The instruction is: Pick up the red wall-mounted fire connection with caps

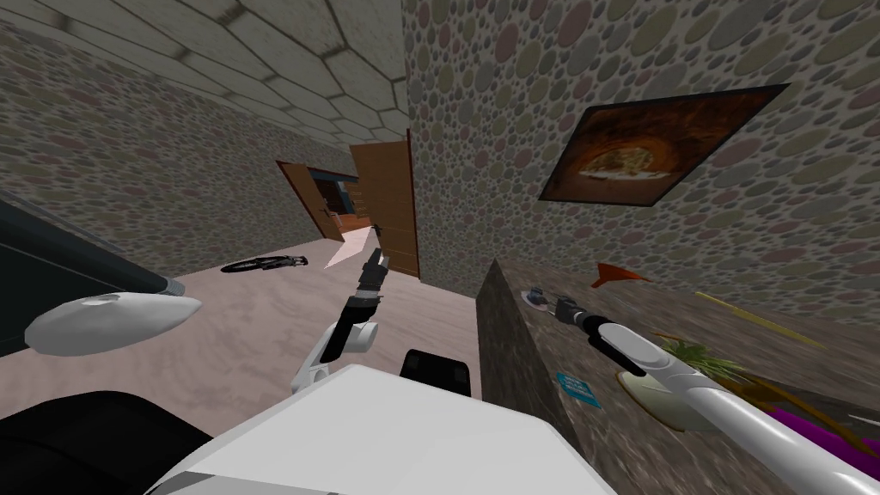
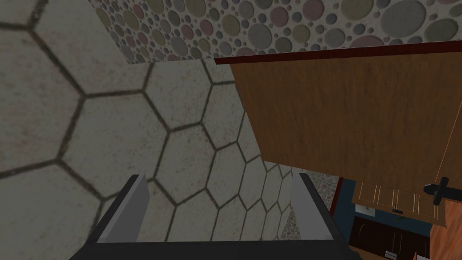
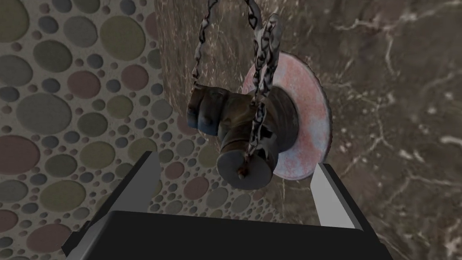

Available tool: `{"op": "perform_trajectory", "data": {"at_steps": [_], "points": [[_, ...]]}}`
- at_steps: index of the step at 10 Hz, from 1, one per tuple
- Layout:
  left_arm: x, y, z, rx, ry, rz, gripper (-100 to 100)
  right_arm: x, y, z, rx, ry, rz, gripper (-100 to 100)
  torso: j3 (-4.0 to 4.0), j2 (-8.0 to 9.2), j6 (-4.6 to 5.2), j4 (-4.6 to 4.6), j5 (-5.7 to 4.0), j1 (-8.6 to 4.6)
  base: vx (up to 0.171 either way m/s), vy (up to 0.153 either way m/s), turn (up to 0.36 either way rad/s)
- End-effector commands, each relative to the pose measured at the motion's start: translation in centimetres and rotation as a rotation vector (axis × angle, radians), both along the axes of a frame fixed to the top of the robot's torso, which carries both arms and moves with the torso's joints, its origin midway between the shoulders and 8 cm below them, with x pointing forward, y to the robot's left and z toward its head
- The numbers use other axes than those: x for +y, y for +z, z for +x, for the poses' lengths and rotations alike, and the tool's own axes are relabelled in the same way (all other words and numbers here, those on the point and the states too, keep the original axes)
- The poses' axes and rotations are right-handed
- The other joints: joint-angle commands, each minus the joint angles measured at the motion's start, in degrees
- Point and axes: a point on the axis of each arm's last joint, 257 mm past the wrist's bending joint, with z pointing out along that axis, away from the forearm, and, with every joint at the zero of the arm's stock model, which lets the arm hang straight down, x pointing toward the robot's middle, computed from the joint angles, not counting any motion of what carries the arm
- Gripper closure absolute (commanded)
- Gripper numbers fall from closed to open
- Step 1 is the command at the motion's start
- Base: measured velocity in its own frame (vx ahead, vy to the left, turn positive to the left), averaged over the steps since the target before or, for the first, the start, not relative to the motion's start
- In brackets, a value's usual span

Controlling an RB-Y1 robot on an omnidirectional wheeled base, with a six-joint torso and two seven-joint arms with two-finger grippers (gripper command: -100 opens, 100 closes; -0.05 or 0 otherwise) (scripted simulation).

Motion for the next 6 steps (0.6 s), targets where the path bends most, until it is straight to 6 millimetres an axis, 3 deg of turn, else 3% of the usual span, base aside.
{"op": "perform_trajectory", "data": {"at_steps": [1, 3, 4, 5, 6], "points": [[0.0, 0.0, 0.0, 0.0, 0.0, 0.0, 0, 0.9, -0.3, 0.6, -0.01, -0.001, 0.043, -100, 0.0, 0.0, 0.0, 0.0, 0.0, 0.0, -0.063, -0.122, 0.044], [0.0, 0.0, 0.0, 0.0, 0.0, 0.0, 0, 1.9, -1.4, 0.4, 0.0, -0.009, 0.093, -100, -0.13, -0.24, 0.0, -0.05, -0.03, -0.14, 0.001, -0.164, 0.041], [0.0, 0.0, 0.0, 0.0, 0.0, 0.0, 0, 1.6, -0.8, 0.4, -0.004, -0.005, 0.073, -100, -0.22, -0.39, -0.01, -0.09, -0.06, -0.25, 0.012, -0.083, 0.022], [0.0, 0.0, 0.0, 0.0, 0.0, 0.0, 0, 1.6, -0.9, 0.3, -0.003, -0.006, 0.078, 0, -0.24, -0.41, 0.0, -0.1, -0.02, 0.03, 0.001, -0.015, -0.001], [0.0, 0.0, 0.0, 0.0, 0.0, 0.0, 0, 0.9, -1.0, -0.3, -0.006, -0.029, 0.074, -100, -0.23, -0.4, -0.01, -0.09, 0.05, 0.28, -0.003, -0.018, 0.14]]}}
